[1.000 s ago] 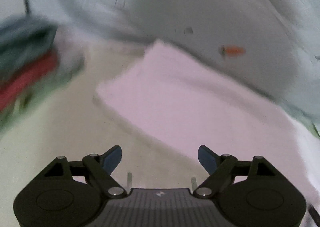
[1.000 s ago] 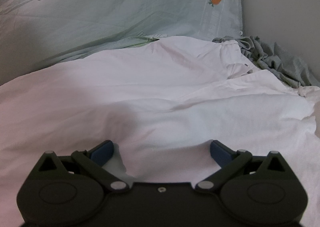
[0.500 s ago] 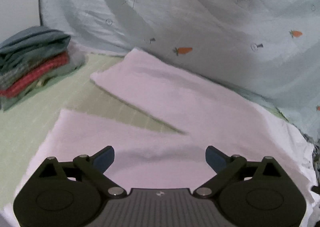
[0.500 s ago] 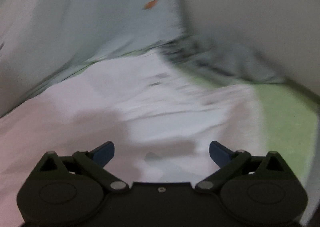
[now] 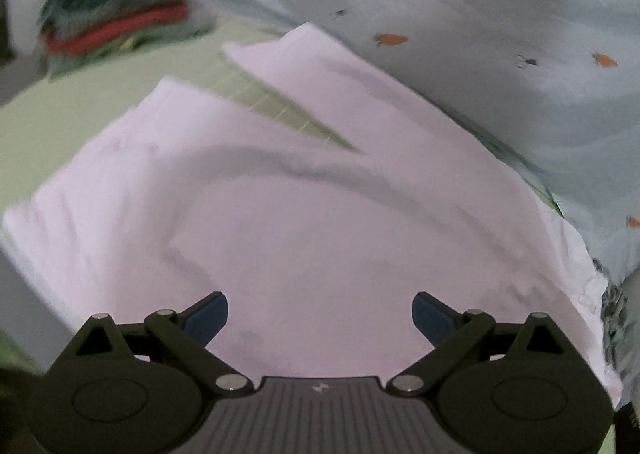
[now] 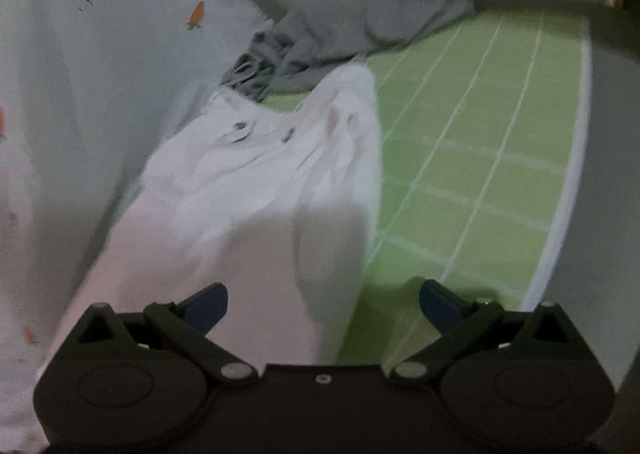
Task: Fold clothes
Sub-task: 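Open the left gripper and lift it above the folded shirt, then move the left gripper toward the folded edge of the white shirt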
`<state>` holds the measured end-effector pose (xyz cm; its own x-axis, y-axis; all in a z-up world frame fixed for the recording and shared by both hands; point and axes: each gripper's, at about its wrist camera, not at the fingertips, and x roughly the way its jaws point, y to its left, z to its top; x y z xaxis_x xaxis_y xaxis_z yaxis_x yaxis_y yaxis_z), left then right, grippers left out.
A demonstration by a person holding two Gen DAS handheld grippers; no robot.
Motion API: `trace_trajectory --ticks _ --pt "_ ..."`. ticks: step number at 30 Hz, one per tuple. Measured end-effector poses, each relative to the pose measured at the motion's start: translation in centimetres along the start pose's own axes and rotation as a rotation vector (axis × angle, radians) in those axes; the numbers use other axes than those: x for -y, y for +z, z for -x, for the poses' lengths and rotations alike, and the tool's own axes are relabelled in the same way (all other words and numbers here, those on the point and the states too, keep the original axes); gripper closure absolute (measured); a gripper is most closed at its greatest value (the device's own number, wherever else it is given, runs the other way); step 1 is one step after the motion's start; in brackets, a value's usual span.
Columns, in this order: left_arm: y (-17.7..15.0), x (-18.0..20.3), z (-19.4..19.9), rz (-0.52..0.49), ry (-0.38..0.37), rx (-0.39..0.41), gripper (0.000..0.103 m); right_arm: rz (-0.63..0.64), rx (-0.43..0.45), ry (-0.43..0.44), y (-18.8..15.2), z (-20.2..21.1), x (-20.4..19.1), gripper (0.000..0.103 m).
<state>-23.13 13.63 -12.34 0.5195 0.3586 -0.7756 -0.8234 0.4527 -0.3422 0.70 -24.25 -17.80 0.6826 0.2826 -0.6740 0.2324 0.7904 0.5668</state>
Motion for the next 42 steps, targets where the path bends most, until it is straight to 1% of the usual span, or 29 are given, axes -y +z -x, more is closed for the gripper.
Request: trace_trajectory --ticks 2,4,6,9,12,18,22,25,32,37,40,42 --pt "-0.9 -1.5 0.2 0.073 -0.016 -0.023 0.005 -0.081 -0.041 0.097 -0.2 -0.1 0.4 0.000" --pt "-1.5 -2.8 0.3 0.128 -0.020 -0.037 0.005 -0.144 -0.063 0.164 -0.7 -0.3 0.6 0.000" --pt "-1.9 -4.0 0.5 0.172 -0.021 -0.047 0.005 -0.161 -0.082 0.204 -1.1 -0.5 0.4 0.000" --pt "-2.2 -5.8 0.5 0.236 -0.029 -0.061 0.005 -0.142 -0.099 0.216 -1.3 -0.7 -0.1 0.000" --pt "-2.2 -7.6 0.4 0.301 -0.036 -0.071 0.005 -0.162 -0.102 0.228 -1.8 -0.8 -0.4 0.000" --pt "-1.2 -11.4 0.3 0.379 -0.003 -0.071 0.005 -0.221 -0.071 0.240 -3.2 -0.8 -0.9 0.000" --pt "0.4 -13.7 0.2 0.392 0.014 -0.063 0.005 -0.268 -0.039 0.244 -4.6 -0.6 -1.3 0.000" --pt "1.7 -15.3 -0.1 0.371 0.028 -0.069 0.005 -0.290 -0.009 0.244 -6.1 -0.4 -2.0 0.000" --pt "4.8 -19.3 -1.0 0.328 0.064 -0.091 0.005 -0.257 0.101 0.214 -9.7 -0.1 -4.7 0.000" --pt "6.4 -21.4 -2.1 0.321 0.088 -0.121 0.005 -0.234 0.122 0.206 -11.3 -0.1 -5.8 0.000" --pt "6.6 -21.7 -2.9 0.318 0.086 -0.148 0.004 -0.228 0.120 0.199 -11.8 0.0 -6.3 0.000" --pt "6.8 -21.8 -3.1 0.302 0.082 -0.151 0.002 -0.227 0.121 0.195 -12.0 0.0 -6.5 0.000"
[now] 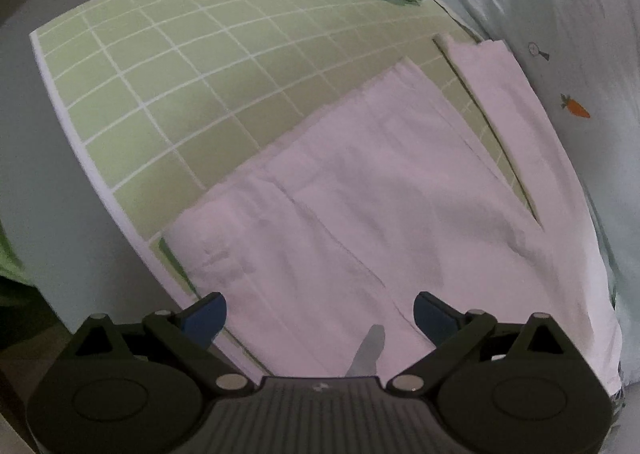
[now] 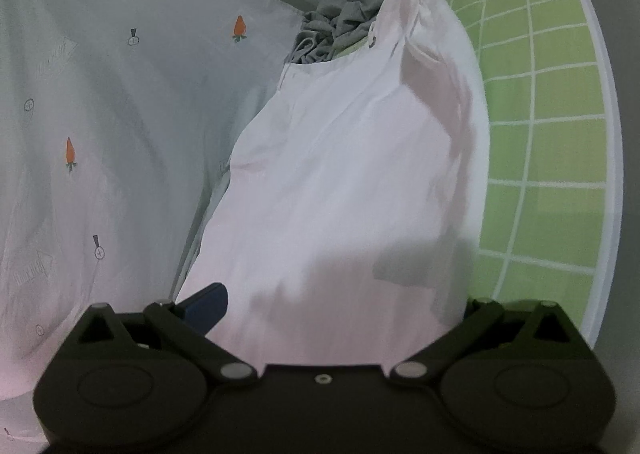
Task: Fold clothes
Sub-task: 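Move the left gripper toward the folded edge of the white shirt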
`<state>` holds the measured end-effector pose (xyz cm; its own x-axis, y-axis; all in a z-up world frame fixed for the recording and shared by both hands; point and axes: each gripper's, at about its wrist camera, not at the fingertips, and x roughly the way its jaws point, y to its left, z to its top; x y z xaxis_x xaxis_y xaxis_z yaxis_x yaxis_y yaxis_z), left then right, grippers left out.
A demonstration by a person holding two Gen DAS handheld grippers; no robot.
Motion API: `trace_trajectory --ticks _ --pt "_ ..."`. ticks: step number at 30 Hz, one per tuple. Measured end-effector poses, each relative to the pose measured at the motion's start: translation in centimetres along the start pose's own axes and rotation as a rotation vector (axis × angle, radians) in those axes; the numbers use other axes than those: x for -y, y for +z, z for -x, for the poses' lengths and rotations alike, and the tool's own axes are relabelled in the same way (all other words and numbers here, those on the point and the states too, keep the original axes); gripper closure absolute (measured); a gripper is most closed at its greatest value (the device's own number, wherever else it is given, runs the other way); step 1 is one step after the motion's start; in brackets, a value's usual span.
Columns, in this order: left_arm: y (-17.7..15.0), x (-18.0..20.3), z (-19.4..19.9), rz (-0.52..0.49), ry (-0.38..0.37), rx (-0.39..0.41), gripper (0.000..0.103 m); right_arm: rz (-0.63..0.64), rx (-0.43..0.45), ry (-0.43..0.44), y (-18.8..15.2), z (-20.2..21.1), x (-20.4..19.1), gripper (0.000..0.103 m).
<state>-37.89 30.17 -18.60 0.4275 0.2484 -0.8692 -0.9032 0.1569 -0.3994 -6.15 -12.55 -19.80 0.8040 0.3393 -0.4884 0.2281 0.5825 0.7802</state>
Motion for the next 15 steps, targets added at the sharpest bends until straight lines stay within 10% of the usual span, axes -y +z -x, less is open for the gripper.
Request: trace_trajectory --ticks 15 --pt "0.6 -2.5 1.2 0.121 -0.124 0.028 0.003 -0.027 -0.009 -0.012 -0.5 0.2 -0.3 0.000"
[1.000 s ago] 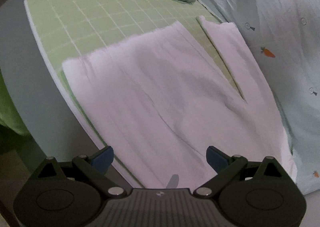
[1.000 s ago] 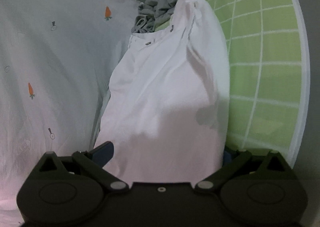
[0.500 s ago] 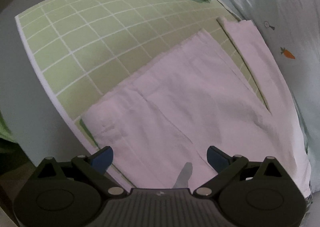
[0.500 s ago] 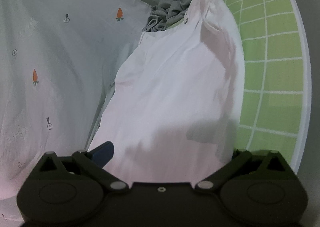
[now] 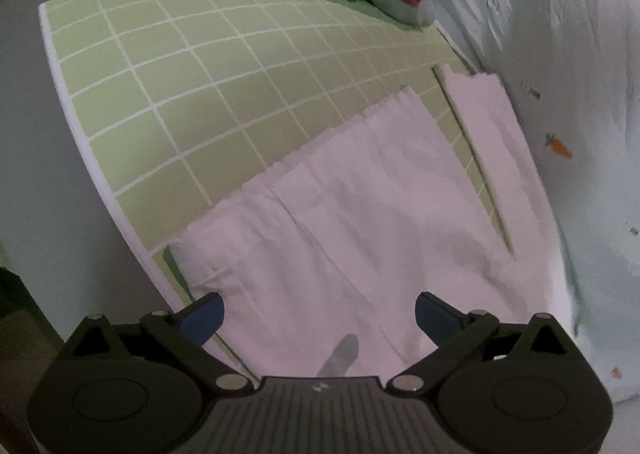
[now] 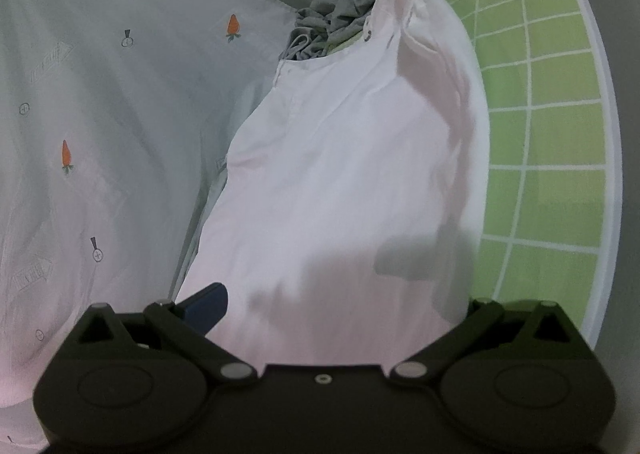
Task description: Fold clothes
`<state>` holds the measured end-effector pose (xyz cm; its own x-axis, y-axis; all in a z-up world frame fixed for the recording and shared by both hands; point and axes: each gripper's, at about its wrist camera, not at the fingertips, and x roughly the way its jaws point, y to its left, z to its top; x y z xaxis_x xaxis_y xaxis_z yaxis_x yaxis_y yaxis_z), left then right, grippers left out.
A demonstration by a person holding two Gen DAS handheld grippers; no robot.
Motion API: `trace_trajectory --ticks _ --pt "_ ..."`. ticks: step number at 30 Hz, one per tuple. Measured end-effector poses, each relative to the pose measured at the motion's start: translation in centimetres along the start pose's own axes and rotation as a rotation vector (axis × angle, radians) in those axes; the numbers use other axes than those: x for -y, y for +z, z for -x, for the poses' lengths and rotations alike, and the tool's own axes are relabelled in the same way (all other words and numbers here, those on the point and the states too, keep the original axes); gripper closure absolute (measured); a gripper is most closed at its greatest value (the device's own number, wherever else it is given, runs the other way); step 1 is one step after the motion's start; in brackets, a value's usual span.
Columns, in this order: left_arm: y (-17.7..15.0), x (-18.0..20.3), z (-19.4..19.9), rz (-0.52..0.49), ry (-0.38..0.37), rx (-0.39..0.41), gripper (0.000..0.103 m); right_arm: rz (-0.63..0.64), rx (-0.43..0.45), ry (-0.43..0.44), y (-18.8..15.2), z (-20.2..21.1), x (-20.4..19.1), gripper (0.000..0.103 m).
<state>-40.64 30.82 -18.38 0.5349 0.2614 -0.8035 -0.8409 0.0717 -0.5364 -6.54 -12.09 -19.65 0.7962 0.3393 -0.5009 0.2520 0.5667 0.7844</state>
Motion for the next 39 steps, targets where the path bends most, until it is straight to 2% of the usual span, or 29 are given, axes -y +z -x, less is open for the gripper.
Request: trace_trajectory --ticks 5,12,15,22,29,30,32,34,35,36,39 --pt "0.1 -1.2 0.7 0.037 -0.041 -0.005 0.008 -0.015 -0.003 0.011 0.1 0.2 0.2 0.000" --pt "0.5 -3.5 0.9 0.160 -0.101 -0.016 0.015 -0.001 0.008 0.008 -0.2 0.1 0.1 0.000" --pt "1.0 -3.9 1.0 0.185 -0.104 -0.018 0.019 0.005 0.011 0.006 -0.2 0.2 0.1 0.000" --pt "1.8 -4.5 1.2 0.189 -0.072 -0.026 0.019 0.009 0.013 0.001 -0.4 0.3 -0.1 0.000" --pt "2.0 -4.7 1.0 0.202 -0.092 -0.026 0.020 0.008 0.016 0.001 -0.5 0.3 -0.2 0.000" --pt "2.0 -4.6 0.8 0.196 -0.091 -0.024 0.022 0.011 0.019 -0.001 -0.5 0.3 -0.2 0.000" --pt "2.0 -4.2 0.6 0.176 -0.093 -0.020 0.034 0.016 0.023 -0.005 -0.6 0.3 -0.3 0.000" --pt "1.9 -4.1 0.2 0.181 -0.102 -0.030 0.055 0.021 0.028 -0.008 -0.7 0.3 -0.4 0.000" --pt "1.8 -4.1 -0.1 0.188 -0.106 -0.036 0.061 0.022 0.028 -0.010 -0.7 0.2 -0.4 0.000" --pt "1.7 -4.2 -0.3 0.195 -0.107 -0.041 0.074 0.020 0.028 -0.010 -0.7 0.2 -0.4 0.000" --pt "1.4 -4.4 -0.8 0.219 -0.109 -0.046 0.077 0.004 0.022 -0.002 -0.4 0.3 -0.2 0.000"
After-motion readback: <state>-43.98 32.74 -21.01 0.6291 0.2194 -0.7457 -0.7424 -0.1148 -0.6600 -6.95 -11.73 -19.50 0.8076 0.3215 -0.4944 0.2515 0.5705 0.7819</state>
